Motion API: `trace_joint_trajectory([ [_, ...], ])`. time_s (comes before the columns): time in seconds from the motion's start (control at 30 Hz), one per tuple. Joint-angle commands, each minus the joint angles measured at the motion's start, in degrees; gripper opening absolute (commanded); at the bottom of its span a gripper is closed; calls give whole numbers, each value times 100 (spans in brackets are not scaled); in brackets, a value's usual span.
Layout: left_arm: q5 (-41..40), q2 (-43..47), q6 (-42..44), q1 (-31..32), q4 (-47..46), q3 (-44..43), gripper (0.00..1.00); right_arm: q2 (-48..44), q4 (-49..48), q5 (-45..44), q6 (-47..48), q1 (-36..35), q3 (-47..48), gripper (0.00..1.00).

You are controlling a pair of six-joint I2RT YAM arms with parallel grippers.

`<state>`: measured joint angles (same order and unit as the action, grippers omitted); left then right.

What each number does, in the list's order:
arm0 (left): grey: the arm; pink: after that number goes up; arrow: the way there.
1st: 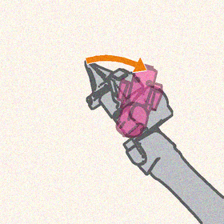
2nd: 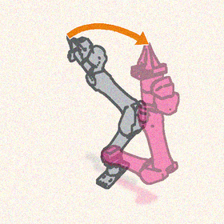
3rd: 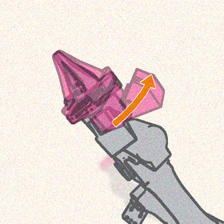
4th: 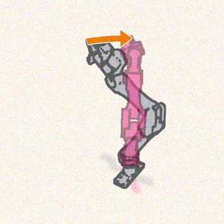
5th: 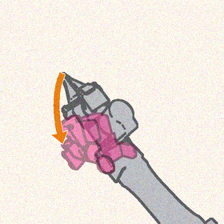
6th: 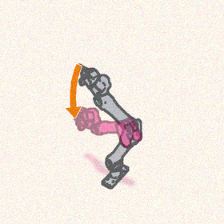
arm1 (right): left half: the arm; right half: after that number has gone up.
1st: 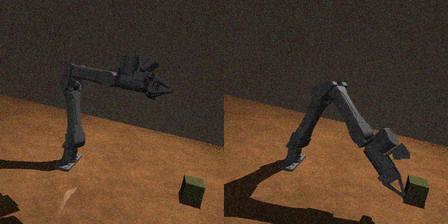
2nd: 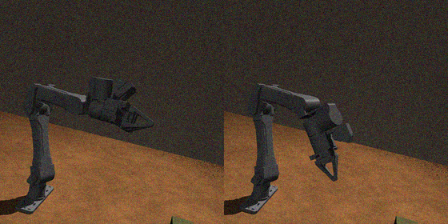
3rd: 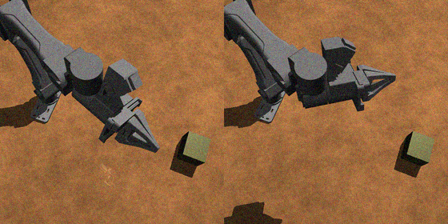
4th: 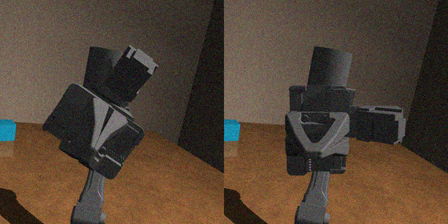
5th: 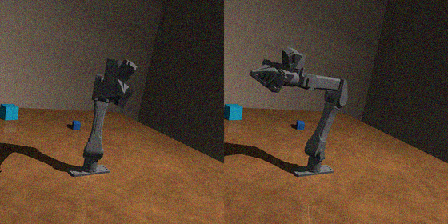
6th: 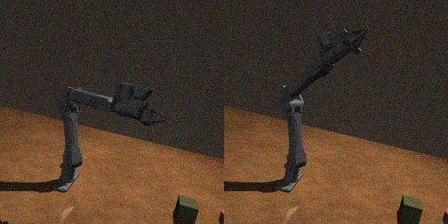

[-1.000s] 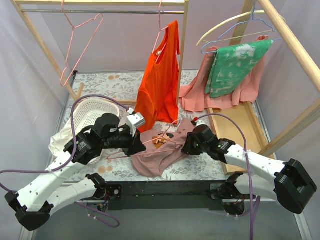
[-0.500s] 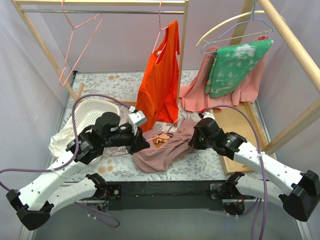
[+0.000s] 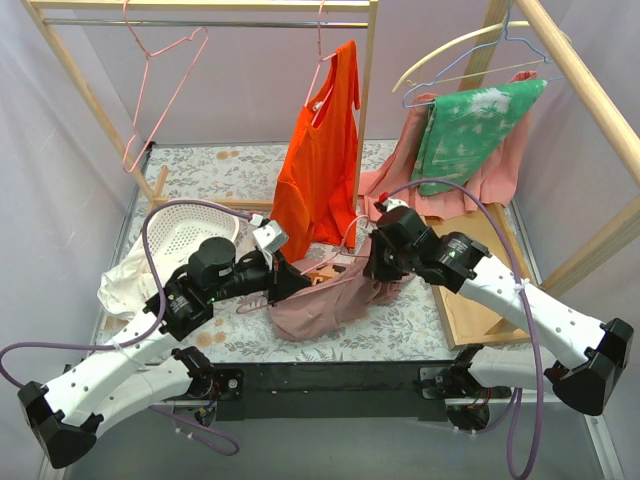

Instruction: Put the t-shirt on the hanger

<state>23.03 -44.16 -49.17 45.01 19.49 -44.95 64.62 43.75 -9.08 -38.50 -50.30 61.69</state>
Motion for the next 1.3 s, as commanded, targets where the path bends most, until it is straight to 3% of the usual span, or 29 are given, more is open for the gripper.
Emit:
trace_joint_trajectory([
  [0.0, -429, 232, -681, 69, -1797, 504, 0, 436, 143, -76, 211, -172, 1062, 1],
  [0.23, -1256, 268, -1349, 288, -3361, 1155, 0, 1017, 642, -603, 291, -1138, 2443, 1],
  [0.4, -1415, 66, -1526, 420, -3864, 1392, 0, 571, 644, -814, 28, -1201, 1427, 1],
  [0.53, -1582, -399, -1508, 849, -4478, 1577, 0, 17, 372, -552, 96, -666, 433, 2],
  [0.73, -1634, -1226, -1604, 1097, -5137, 1665, 0, -538, -59, -287, 413, 55, -104, 15],
  [0.9, -1600, -1647, -1815, 1097, -5016, 1437, 0, -845, -173, -147, 729, 108, -105, 42],
  [1.0, -1573, -1710, -2008, 1106, -5104, 1454, 0, -1170, -244, -225, 949, 109, -166, 50],
  [1.27, -1468, -1657, -2229, 1106, -4630, 1279, 0, -1873, -1110, -226, 985, 135, -271, 57],
])
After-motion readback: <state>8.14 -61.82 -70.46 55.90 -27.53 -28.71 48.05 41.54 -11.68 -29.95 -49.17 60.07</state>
